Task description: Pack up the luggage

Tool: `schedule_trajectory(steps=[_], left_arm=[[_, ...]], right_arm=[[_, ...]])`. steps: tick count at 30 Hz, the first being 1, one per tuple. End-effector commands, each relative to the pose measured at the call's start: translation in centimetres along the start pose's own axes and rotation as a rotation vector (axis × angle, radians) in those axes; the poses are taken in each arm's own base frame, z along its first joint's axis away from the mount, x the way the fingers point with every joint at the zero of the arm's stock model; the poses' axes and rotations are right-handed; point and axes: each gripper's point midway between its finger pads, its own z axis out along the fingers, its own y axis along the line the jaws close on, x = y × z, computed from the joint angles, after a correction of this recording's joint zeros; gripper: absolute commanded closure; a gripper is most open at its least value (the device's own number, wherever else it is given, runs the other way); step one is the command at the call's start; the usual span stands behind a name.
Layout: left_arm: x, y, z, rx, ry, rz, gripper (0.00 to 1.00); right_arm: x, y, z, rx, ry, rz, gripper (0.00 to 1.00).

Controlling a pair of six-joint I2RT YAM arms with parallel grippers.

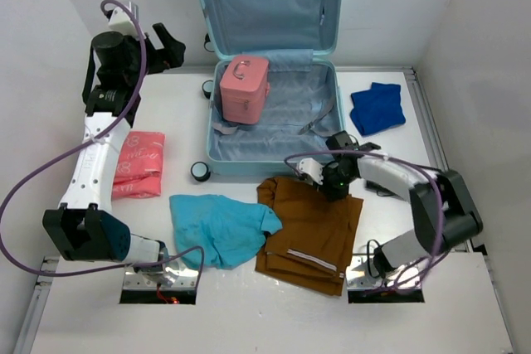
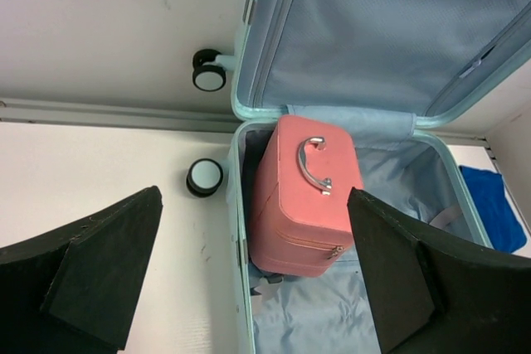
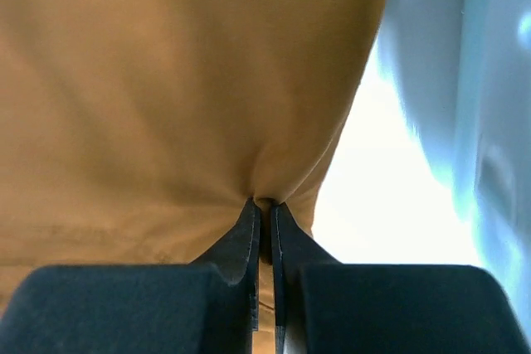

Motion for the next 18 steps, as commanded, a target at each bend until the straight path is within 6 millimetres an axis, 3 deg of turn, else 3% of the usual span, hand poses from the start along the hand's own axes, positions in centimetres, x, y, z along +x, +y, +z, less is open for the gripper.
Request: schedule_trajectory(steps=[1, 7, 9, 15, 17, 18], left_arm=[[-0.4, 0.0, -0.4, 0.009, -0.022, -0.011, 0.0], [0.1, 0.0, -1.3, 0.008, -0.018, -0.011, 0.0], [-0.2, -0.2, -1.6, 0.011, -0.027, -0.01, 0.0], [0.2, 0.0, -1.6, 0.008, -0.018, -0.011, 0.0], [0.2, 0.0, -1.6, 0.008, -0.018, -0.011, 0.0], [0.2, 0.0, -1.6, 0.008, -0.018, -0.011, 0.0]], right_arm=[[-1.4, 3.8, -2.2, -0.054, -0.071, -0.081, 1.0], [-6.5, 4.5, -7.8, 0.076, -0.203, -0.227, 1.0], [-8.1, 3.7, -9.5, 0.137, -0.218, -0.272, 1.0], [-12.5, -1.1, -13.4, 0.345, -0.281, -0.299, 1.0], [-13.0, -2.5, -13.3, 0.363, -0.274, -0.274, 1.0], [-14.1, -3.8, -14.7, 0.413, -0.308, -0.25, 1.0]])
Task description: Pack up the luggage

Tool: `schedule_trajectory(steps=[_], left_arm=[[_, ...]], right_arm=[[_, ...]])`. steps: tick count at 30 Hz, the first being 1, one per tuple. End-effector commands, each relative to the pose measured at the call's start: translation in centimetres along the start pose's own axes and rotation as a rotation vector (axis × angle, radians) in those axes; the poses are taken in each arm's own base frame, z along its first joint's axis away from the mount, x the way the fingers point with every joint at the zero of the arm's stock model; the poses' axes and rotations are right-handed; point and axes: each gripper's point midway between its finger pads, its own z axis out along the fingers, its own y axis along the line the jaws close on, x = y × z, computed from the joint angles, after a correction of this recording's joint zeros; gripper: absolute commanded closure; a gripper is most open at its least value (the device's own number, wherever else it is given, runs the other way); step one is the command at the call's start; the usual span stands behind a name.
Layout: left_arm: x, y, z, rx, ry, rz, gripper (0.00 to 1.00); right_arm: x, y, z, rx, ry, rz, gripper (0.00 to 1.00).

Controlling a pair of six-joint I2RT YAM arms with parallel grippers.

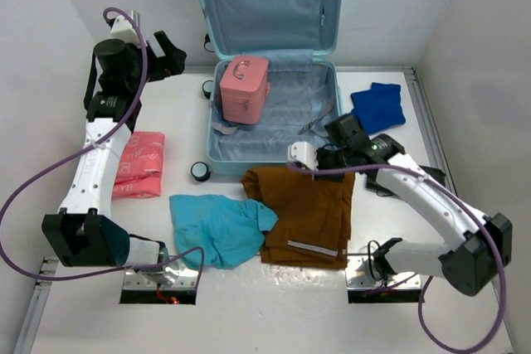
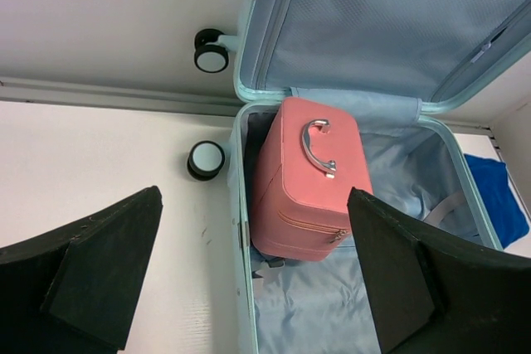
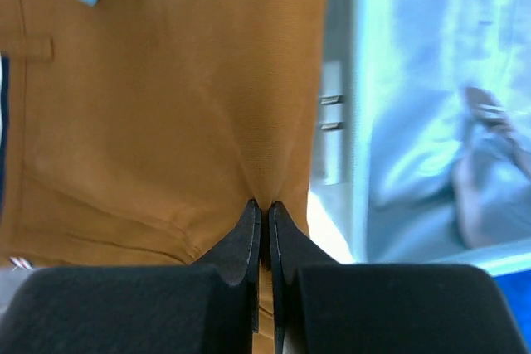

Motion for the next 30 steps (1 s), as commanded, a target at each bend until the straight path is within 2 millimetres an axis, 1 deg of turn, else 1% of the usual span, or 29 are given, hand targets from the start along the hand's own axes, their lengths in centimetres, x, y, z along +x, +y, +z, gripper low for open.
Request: schedule_trajectory(steps=[1, 2, 3, 4, 5, 6, 7, 8, 9, 10, 12, 13, 14, 15, 16, 17, 18, 19, 20, 21, 22, 23, 24, 25, 26, 27, 28, 29, 30], left_arm=[[-1.7, -0.5, -0.9, 0.018, -0.052, -0.002, 0.0], [-1.7, -0.5, -0.9, 0.018, -0.052, -0.002, 0.0], [-1.7, -0.5, -0.9, 0.018, -0.052, -0.002, 0.0], [-1.7, -0.5, -0.9, 0.018, -0.052, -0.002, 0.0], [-1.7, -0.5, -0.9, 0.018, -0.052, -0.002, 0.0], [-1.7, -0.4, -0.9, 0.018, -0.053, 0.007, 0.0], [-1.3, -0.3, -0.6, 0.015, -0.043, 0.005, 0.0], [-1.3, -0.4, -0.6, 0.024, -0.04, 0.005, 0.0], [-1.3, -0.4, -0.6, 0.024, -0.04, 0.005, 0.0], [-0.9, -0.2, -0.3, 0.021, -0.03, 0.003, 0.0], [-0.9, -0.2, -0.3, 0.021, -0.03, 0.003, 0.0], [-0.9, -0.2, -0.3, 0.021, -0.03, 0.003, 0.0], [-0.5, -0.1, 0.1, 0.018, -0.02, 0.001, 0.0], [-0.1, 0.1, 0.2, 0.014, -0.01, -0.001, 0.0], [-0.3, 0.1, 0.2, 0.017, -0.018, 0.001, 0.0], [0.0, 0.2, 0.5, 0.014, -0.01, -0.001, 0.0], [0.7, -0.2, 0.6, 0.028, 0.006, -0.002, 0.0], [1.0, 0.0, 0.8, 0.026, 0.015, -0.003, 0.0], [1.0, 0.0, 0.8, 0.026, 0.015, -0.003, 0.0], [1.0, 0.0, 0.8, 0.026, 0.015, -0.003, 0.0], [1.5, 0.2, 1.2, 0.022, 0.026, -0.006, 0.0], [1.5, 0.2, 1.2, 0.022, 0.026, -0.006, 0.0], [1.5, 0.2, 1.2, 0.022, 0.026, -0.006, 0.0], [1.8, 0.3, 1.5, 0.02, 0.035, -0.007, 0.0], [1.8, 0.3, 1.5, 0.02, 0.035, -0.007, 0.0], [2.3, 0.6, 1.8, 0.016, 0.046, -0.01, 0.0], [2.3, 0.6, 1.8, 0.016, 0.047, -0.01, 0.0], [2.7, 0.8, 2.2, 0.012, 0.058, -0.012, 0.0], [3.2, 1.0, 2.5, 0.009, 0.069, -0.014, 0.0]], right_arm=[[-3.5, -7.5, -1.8, 0.23, -0.088, 0.012, 1.0], [-3.7, -8.5, -1.5, 0.252, -0.086, 0.022, 1.0], [-3.9, -10.6, -1.8, 0.294, -0.098, 0.074, 1.0], [-4.4, -11.4, -2.4, 0.32, -0.114, 0.081, 1.0], [-5.1, -12.9, -2.7, 0.349, -0.129, 0.086, 1.0], [-5.5, -14.3, -3.7, 0.386, -0.149, 0.13, 1.0], [-5.1, -15.4, -2.8, 0.388, -0.146, 0.178, 1.0], [-5.9, -16.5, -3.6, 0.411, -0.169, 0.201, 1.0], [-5.7, -17.4, -4.0, 0.431, -0.174, 0.227, 1.0], [-6.6, -19.1, -4.4, 0.457, -0.202, 0.252, 1.0], [-6.2, -20.5, -5.0, 0.49, -0.205, 0.283, 1.0], [-6.7, -21.9, -5.5, 0.513, -0.225, 0.296, 1.0], [-6.9, -22.3, -5.6, 0.523, -0.227, 0.297, 1.0], [-6.7, -23.2, -6.0, 0.547, -0.23, 0.302, 1.0], [-6.9, -24.4, -6.2, 0.569, -0.232, 0.31, 1.0], [-6.9, -25.3, -6.4, 0.593, -0.236, 0.314, 1.0], [-7.1, -26.4, -7.5, 0.627, -0.244, 0.314, 1.0], [-6.2, -27.1, -5.9, 0.615, -0.22, 0.332, 1.0], [-6.8, -28.4, -6.9, 0.651, -0.243, 0.323, 1.0], [-5.2, -29.3, -5.1, 0.636, -0.208, 0.348, 1.0], [-4.8, -29.9, -4.7, 0.639, -0.202, 0.354, 1.0], [-4.1, -31.3, -4.8, 0.659, -0.198, 0.365, 1.0], [-3.3, -31.6, -3.2, 0.639, -0.174, 0.376, 1.0], [-2.8, -32.2, -3.0, 0.649, -0.172, 0.382, 1.0], [-2.9, -33.1, -3.3, 0.667, -0.184, 0.382, 1.0], [-1.2, -34.1, -1.6, 0.666, -0.162, 0.405, 1.0], [-0.8, -34.6, -1.2, 0.67, -0.158, 0.406, 1.0], [-1.1, -36.1, -2.6, 0.707, -0.182, 0.402, 1.0], [0.3, -36.5, 0.3, 0.671, -0.156, 0.425, 1.0]])
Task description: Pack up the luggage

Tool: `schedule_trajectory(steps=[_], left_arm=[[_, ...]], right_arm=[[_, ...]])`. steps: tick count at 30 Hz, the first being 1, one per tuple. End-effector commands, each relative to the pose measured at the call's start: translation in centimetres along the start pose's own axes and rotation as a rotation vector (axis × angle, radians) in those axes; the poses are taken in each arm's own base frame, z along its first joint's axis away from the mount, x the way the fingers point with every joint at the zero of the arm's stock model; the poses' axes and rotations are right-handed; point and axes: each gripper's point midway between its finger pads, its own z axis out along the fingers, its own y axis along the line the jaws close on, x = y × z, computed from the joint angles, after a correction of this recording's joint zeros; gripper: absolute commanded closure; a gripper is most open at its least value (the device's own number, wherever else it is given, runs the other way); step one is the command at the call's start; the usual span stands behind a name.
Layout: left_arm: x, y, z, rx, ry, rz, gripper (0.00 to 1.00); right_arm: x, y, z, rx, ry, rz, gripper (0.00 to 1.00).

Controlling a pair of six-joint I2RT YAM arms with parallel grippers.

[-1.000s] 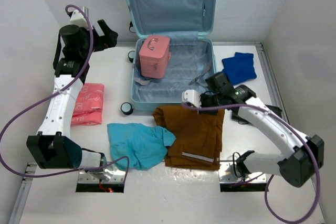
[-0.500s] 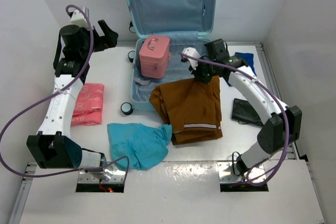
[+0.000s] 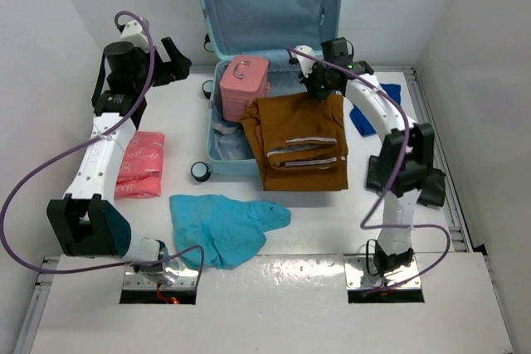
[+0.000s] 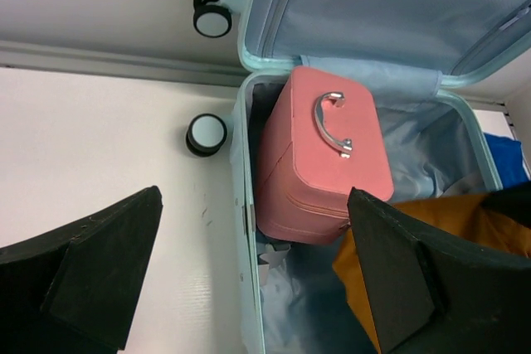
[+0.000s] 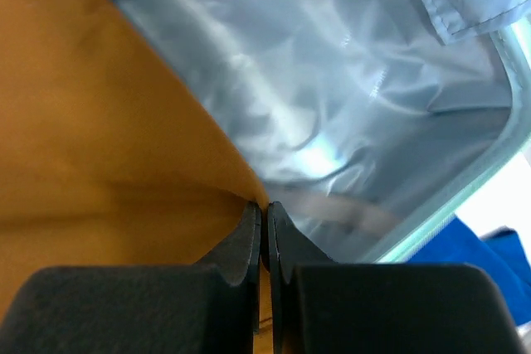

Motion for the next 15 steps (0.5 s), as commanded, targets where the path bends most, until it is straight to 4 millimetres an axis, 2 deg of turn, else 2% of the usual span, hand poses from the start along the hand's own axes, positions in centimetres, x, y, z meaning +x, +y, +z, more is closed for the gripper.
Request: schedule_trajectory(steps=[1, 4, 5, 6, 9, 10, 12, 13, 14, 15], left_arm=[[-0.1, 0.0, 0.7, 0.014, -0.013, 0.001, 0.0], [0.5, 0.4, 1.6, 0.007, 0.008, -0.004, 0.0], [1.1, 0.2, 2.1, 0.012, 0.023, -0.004, 0.0], [1.2, 0.2, 2.1, 0.012, 0.023, -0.004, 0.0], [1.7, 0.5, 2.8, 0.007, 0.039, -0.008, 0.0], [1.7, 0.6, 3.2, 0.006, 0.042, -0.008, 0.0], [1.8, 0.7, 3.5, 0.005, 0.045, -0.009, 0.0], [2.2, 0.9, 3.8, 0.002, 0.055, -0.011, 0.0], [1.7, 0.9, 3.8, -0.004, 0.044, -0.009, 0.0], [2.1, 1.0, 4.1, -0.007, 0.052, -0.011, 0.0]], right_arm=[[-6.3, -8.7, -0.5, 0.257, -0.211, -0.033, 1.0], [-6.3, -10.5, 1.8, 0.278, -0.224, -0.033, 1.0], [-5.6, -10.8, 3.0, 0.276, -0.214, -0.028, 1.0], [-6.2, -11.7, 3.4, 0.307, -0.251, -0.041, 1.0], [-6.4, -13.3, 5.0, 0.361, -0.291, -0.035, 1.0], [-6.6, -14.3, 4.9, 0.397, -0.312, -0.032, 1.0], [-6.3, -15.0, 5.9, 0.411, -0.332, -0.001, 1.0], [-7.2, -16.0, 5.5, 0.442, -0.388, 0.017, 1.0], [-6.8, -16.6, 5.8, 0.446, -0.409, 0.056, 1.0], [-7.1, -16.3, 6.2, 0.411, -0.439, 0.065, 1.0]])
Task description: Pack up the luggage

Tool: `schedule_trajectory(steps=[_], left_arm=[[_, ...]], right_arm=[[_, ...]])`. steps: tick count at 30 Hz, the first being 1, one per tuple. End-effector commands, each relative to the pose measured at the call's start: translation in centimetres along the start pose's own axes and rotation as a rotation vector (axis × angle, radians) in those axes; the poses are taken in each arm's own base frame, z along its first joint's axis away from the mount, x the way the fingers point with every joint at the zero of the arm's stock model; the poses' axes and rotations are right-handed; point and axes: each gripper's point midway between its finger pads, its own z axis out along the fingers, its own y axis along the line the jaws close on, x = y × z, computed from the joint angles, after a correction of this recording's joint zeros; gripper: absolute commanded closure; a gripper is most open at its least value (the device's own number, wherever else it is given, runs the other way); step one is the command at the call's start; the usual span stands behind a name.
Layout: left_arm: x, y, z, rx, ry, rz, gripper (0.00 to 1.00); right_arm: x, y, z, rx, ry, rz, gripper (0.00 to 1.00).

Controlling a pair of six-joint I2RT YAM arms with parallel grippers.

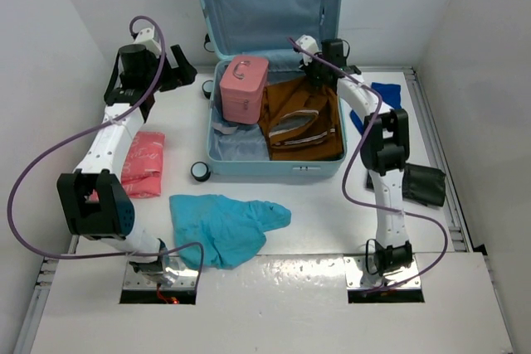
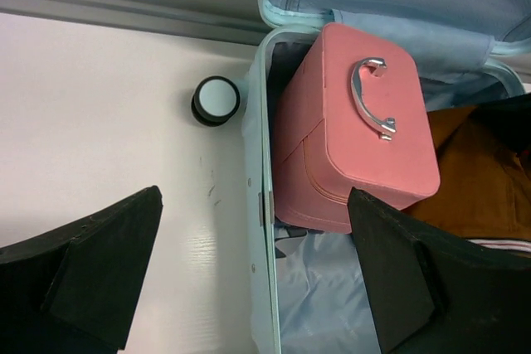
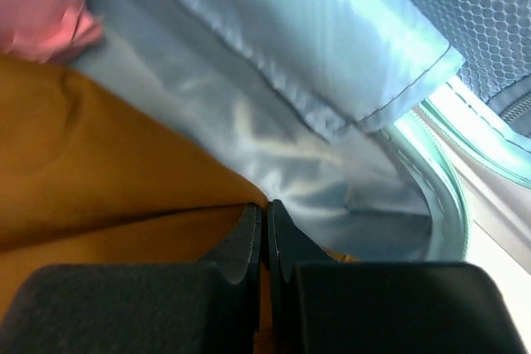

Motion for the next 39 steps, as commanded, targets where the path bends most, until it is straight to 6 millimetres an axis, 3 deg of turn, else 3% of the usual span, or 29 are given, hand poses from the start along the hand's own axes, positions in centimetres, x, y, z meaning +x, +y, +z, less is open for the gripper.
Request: schedule_trajectory(steps=[1, 5, 9, 15, 16, 17, 18, 19, 20, 21, 23, 24, 25, 26, 27, 28, 29, 31, 32, 33, 34, 35, 37, 38, 39], left_arm=[[-2.6, -1.1, 0.0, 0.027, -0.07, 0.014, 0.0], [-3.0, -1.5, 0.0, 0.028, -0.079, 0.018, 0.0], [-3.4, -1.4, -0.4, 0.012, -0.095, 0.019, 0.0], [-4.1, -1.3, -1.1, -0.003, -0.112, 0.041, 0.0], [-4.4, -1.5, -1.5, 0.0, -0.122, 0.043, 0.0], [-4.4, -1.5, -1.5, 0.0, -0.122, 0.043, 0.0], [-4.3, -1.7, -1.4, -0.002, -0.122, 0.045, 0.0], [-4.4, -1.5, -1.4, -0.015, -0.127, 0.044, 0.0], [-4.7, -1.6, -1.7, -0.013, -0.135, 0.056, 0.0], [-5.2, -1.4, -2.1, -0.029, -0.151, 0.056, 0.0], [-5.7, -0.9, -2.5, -0.061, -0.17, 0.067, 0.0], [-5.2, -0.6, -2.5, -0.077, -0.152, 0.073, 0.0], [-6.3, -0.3, -3.3, -0.086, -0.166, 0.094, 0.0], [-6.5, 0.6, -3.6, -0.125, -0.162, 0.105, 0.0], [-5.7, 1.6, -4.0, -0.178, -0.122, 0.107, 0.0], [-5.8, 4.0, -4.5, -0.28, -0.122, 0.109, 0.0], [-5.3, 5.2, -5.1, -0.324, -0.104, 0.113, 0.0], [-2.4, 8.0, -6.0, -0.42, 0.029, 0.165, 0.0], [-0.6, 8.9, -6.1, -0.442, 0.108, 0.191, 0.0], [0.9, 9.6, -6.3, -0.464, 0.177, 0.212, 0.0], [4.0, 11.1, -7.2, -0.498, 0.309, 0.234, 0.0], [6.1, 11.7, -7.4, -0.467, 0.384, 0.235, 0.03], [9.2, 12.6, -8.2, -0.455, 0.491, 0.265, 0.04], [11.7, 12.7, -8.6, -0.425, 0.549, 0.267, 0.04], [12.9, 12.9, -9.0, -0.427, 0.585, 0.262, 0.04]], right_arm=[[-8.5, -7.8, -1.5, 0.211, -0.348, 0.064, 1.0], [-10.7, -6.3, -0.7, 0.155, -0.444, 0.05, 1.0], [-12.5, -6.0, 0.5, 0.225, -0.507, -0.019, 1.0], [-12.8, -9.2, -0.3, 0.425, -0.543, -0.015, 0.98], [-13.5, -9.7, -1.2, 0.437, -0.561, -0.015, 0.78], [-11.3, -8.8, -0.1, 0.415, -0.516, -0.017, 0.65], [-13.3, -9.4, -2.4, 0.441, -0.555, -0.039, 0.55], [-12.2, -8.8, -2.3, 0.43, -0.532, -0.042, 0.38], [-12.1, -8.7, -2.8, 0.419, -0.534, -0.044, 0.33], [-13.5, -9.4, -5.8, 0.426, -0.557, -0.035, 0.31], [-13.2, -8.6, -7.0, 0.357, -0.56, -0.015, 0.26], [-14.4, -8.7, -10.0, 0.339, -0.577, -0.001, 0.26], [-13.9, -8.4, -10.4, 0.304, -0.539, 0.012, 0.26], [-14.1, -7.6, -11.0, 0.231, -0.546, 0.005, 0.24], [-14.3, -6.5, -13.2, 0.173, -0.498, 0.023, 0.23], [-14.4, -5.8, -14.0, 0.13, -0.49, 0.021, 0.19], [-14.4, -4.7, -16.3, 0.085, -0.464, 0.025, 0.17], [-12.7, -2.5, -17.3, -0.009, -0.389, 0.055, 0.15], [-13.4, -1.4, -19.7, -0.032, -0.405, 0.053, 0.15], [-12.1, -0.5, -19.8, -0.061, -0.375, 0.078, 0.13], [-10.2, 0.9, -19.8, -0.098, -0.316, 0.108, 0.13], [-11.0, 1.5, -21.9, -0.107, -0.336, 0.106, 0.12], [-8.0, 3.6, -21.9, -0.163, -0.245, 0.154, 0.12], [-8.3, 4.1, -23.1, -0.166, -0.251, 0.152, 0.1], [-7.3, 4.6, -23.2, -0.178, -0.219, 0.17, 0.1]])
